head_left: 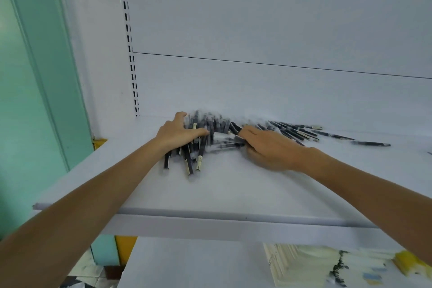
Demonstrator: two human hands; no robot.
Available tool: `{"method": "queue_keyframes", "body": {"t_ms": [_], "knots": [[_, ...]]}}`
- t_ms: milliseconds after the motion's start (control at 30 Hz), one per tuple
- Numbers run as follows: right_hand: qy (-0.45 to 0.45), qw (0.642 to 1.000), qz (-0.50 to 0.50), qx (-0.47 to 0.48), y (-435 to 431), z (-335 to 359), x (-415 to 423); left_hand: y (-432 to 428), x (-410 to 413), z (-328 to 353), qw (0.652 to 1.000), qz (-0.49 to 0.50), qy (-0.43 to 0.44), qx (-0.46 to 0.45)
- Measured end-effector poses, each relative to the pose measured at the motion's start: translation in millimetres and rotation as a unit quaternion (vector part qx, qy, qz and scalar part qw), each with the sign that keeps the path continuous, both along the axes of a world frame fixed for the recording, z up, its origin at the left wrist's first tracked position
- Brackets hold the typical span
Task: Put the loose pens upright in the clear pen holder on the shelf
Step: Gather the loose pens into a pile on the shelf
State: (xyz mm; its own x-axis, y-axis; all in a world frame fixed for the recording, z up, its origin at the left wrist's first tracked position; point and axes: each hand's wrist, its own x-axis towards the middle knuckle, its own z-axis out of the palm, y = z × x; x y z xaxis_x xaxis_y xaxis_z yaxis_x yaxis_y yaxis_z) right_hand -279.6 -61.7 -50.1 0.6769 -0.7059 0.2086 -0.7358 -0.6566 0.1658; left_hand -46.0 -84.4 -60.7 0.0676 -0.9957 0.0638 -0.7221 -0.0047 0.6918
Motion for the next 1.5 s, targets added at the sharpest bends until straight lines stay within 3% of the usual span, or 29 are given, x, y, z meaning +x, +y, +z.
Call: {"method": "queue_keyframes", "body": {"t_ms": [100, 200, 333, 400, 500, 700, 800, 933, 1033, 1100, 1167, 1500], "knots": [[-0.053, 0.998, -0.027, 0.019, -1.7, 8.1, 5.1, -1.9, 0.3, 0.0, 1.000, 0.003, -0.008, 0.009], [-0.160, 0.986, -0.023, 0.045, -7.7, 13.7, 11.3, -2.9, -0.4, -0.3, 1.000, 0.010, -0.001, 0.020], [-0.328, 0.929, -0.091, 0.144, -28.7, 21.1, 35.4, -7.0, -4.3, -0.8, 0.999, 0.017, 0.003, 0.027], [-0.356, 0.905, -0.150, 0.179, -41.2, 25.0, 51.4, -8.2, -7.6, -1.8, 0.999, 0.024, 0.010, 0.021], [-0.349, 0.894, -0.194, 0.204, -57.3, 25.3, 79.0, -8.9, -10.8, -3.1, 0.998, 0.044, 0.048, 0.007], [-0.270, 0.941, -0.130, 0.159, -64.1, 15.8, 88.6, -16.6, -8.3, -3.4, 0.997, 0.045, 0.057, -0.010], [-0.330, 0.930, -0.137, 0.090, -67.4, 19.3, 75.9, -17.0, -9.9, -1.4, 0.999, 0.044, 0.032, 0.001], [-0.427, 0.886, -0.168, -0.058, -80.3, 28.3, 62.0, -20.1, -10.2, -1.8, 0.999, 0.043, -0.019, 0.009], [-0.281, 0.939, -0.177, -0.091, -91.2, 32.1, 55.5, -23.1, -6.8, -1.3, 0.999, 0.031, -0.026, 0.013], [-0.175, 0.966, -0.191, -0.015, -95.8, 28.1, 57.8, -23.6, -4.2, -1.3, 0.999, 0.026, -0.025, 0.010], [-0.131, 0.969, -0.208, 0.038, -97.4, 17.1, 59.3, -24.2, -5.6, -1.4, 0.999, 0.029, -0.027, 0.005], [-0.327, 0.928, -0.177, 0.019, -93.8, 0.2, 70.8, -25.9, -5.8, -4.8, 0.998, 0.049, -0.042, -0.017]]}}
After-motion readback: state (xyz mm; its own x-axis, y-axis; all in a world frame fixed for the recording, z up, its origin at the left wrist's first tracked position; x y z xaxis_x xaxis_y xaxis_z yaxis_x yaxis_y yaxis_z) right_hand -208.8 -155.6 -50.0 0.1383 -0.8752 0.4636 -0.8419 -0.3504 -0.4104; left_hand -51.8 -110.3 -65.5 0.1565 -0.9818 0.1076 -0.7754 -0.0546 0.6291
